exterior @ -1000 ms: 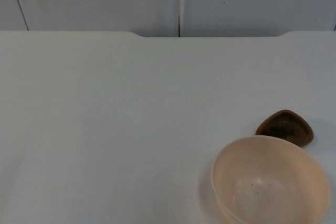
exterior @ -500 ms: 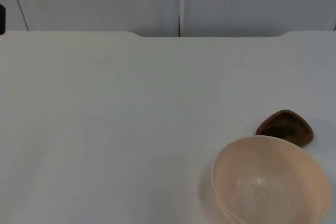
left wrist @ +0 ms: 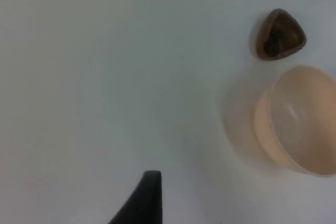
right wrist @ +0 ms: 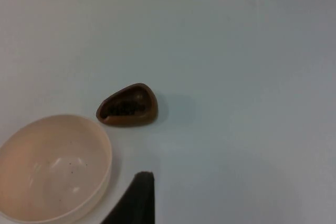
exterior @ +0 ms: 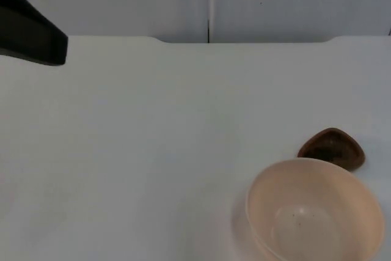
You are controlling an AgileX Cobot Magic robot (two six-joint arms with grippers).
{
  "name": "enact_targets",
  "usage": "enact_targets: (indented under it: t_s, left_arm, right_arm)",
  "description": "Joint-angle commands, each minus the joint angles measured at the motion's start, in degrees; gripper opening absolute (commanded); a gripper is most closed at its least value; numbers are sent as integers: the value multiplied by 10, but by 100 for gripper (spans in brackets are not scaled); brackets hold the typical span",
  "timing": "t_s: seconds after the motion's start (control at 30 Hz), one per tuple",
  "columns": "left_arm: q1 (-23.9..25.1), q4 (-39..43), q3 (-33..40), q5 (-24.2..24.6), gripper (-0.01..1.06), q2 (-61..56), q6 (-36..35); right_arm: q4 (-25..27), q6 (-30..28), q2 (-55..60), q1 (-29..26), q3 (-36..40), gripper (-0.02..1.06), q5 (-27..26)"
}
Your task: Pick up the bowl with the left hand and pour the coffee beans from the cup into the bowl with the right hand.
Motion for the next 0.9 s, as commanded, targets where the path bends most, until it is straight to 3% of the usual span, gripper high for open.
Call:
enact_targets:
  t_s: [0.0, 0.43, 0.7, 0.87]
  left_arm:
    - [-28, -9, -3, -24, 99, 17, 2]
    - [-188, 7, -3, -120, 99, 176, -38]
    - [-233, -3, -3, -164, 99, 253, -41]
    - [-234, -23, -3, -182, 99, 286, -41]
  right_arm:
    - [1, -1, -2, -4, 4, 105, -3]
    - [1, -1, -2, -4, 4, 105, -3]
    - [-1, -1, -2, -4, 4, 105, -3]
    - [-1, -1, -2, -4, 4, 105, -3]
